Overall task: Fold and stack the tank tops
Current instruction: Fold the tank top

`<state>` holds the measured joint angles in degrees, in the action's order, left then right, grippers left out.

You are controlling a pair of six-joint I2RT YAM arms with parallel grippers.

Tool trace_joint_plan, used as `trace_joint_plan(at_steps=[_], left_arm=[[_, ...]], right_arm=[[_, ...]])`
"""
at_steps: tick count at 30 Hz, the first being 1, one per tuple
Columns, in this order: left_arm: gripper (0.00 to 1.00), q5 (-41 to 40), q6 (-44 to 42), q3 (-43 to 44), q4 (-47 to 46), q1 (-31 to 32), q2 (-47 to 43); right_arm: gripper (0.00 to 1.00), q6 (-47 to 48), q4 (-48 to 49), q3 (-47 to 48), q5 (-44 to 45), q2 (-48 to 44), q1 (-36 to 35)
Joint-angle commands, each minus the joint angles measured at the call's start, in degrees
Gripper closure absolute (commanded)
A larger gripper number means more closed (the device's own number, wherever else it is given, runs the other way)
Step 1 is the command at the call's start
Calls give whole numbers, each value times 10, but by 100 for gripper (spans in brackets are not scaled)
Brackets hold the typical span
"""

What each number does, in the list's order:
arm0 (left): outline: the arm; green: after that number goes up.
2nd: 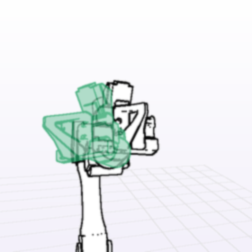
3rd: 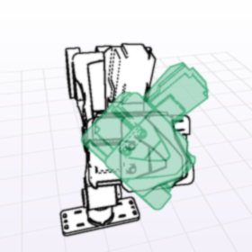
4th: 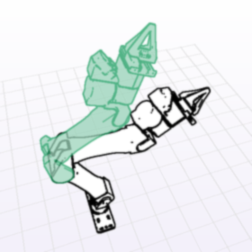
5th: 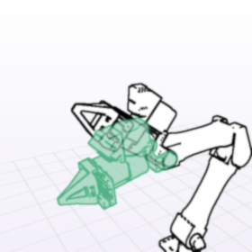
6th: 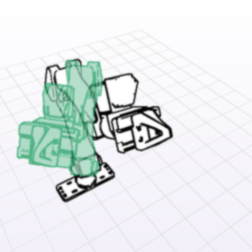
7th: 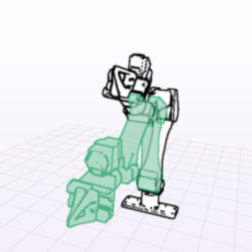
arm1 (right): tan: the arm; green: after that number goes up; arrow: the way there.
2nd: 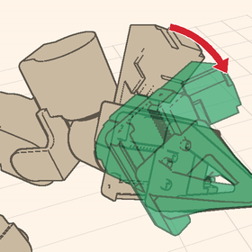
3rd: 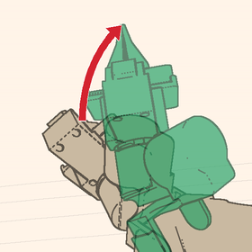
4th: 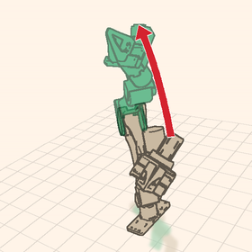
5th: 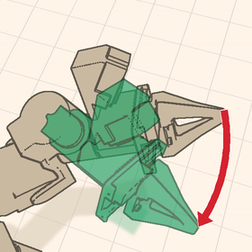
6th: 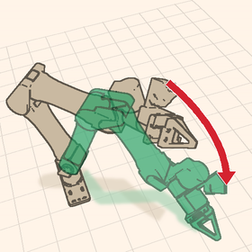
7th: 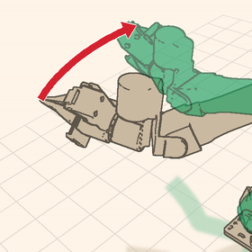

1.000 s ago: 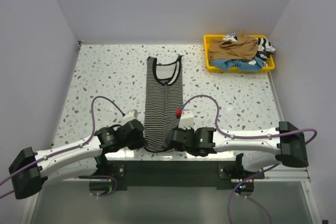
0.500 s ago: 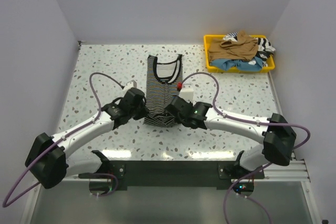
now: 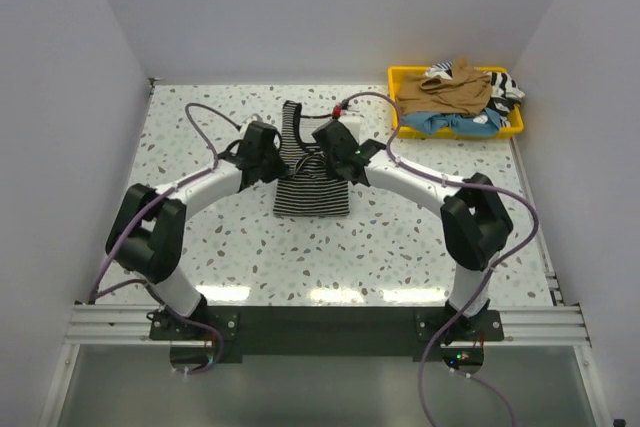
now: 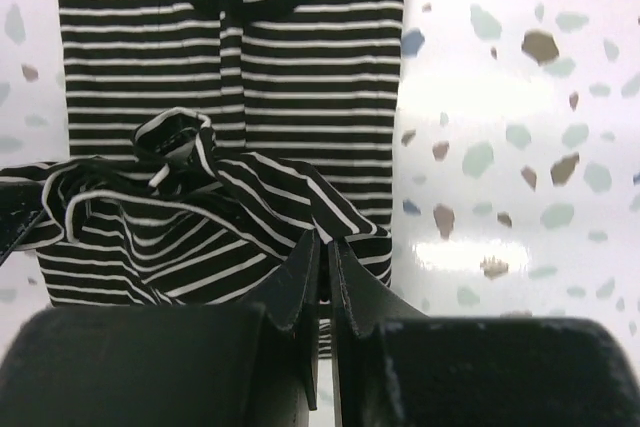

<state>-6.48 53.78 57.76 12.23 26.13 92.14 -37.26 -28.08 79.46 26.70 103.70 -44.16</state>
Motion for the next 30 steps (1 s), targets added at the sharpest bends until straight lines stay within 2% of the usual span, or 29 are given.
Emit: trace_joint_plan(at_steps=[1,8,16,22,23,24,26,27,28,29,30], left_arm=[[100,24,-29,65,-57,-28,56],[100,74,-45,135,-85,-66,151],[100,107,-54,205,-113,-85,208],[100,125,-62,253,-114,-93,247],[100,130,-64,257,-144,-95,250],[94,137,-65,262,-148,-98,255],[79,147,-67,276,-150,-102,276],[66,164,-70,285,-163,-104,282],[58,169,-72,286,-173,-107,292],[51,170,-72,295,-178,-109,296],[41,178,-71,298,-184,-114,298]], right_arm=[[96,40,26,68,-25,33,32],[94,55,28,139,-60,111,75],[93,67,27,217,-75,180,99],[93,62,36,236,-69,201,112],[93,61,37,237,-68,202,115],[92,61,38,236,-66,204,117],[82,52,37,238,-60,207,125],[75,49,38,238,-59,209,128],[64,41,37,237,-56,209,136],[58,39,39,235,-54,208,137],[49,36,40,231,-54,202,143]])
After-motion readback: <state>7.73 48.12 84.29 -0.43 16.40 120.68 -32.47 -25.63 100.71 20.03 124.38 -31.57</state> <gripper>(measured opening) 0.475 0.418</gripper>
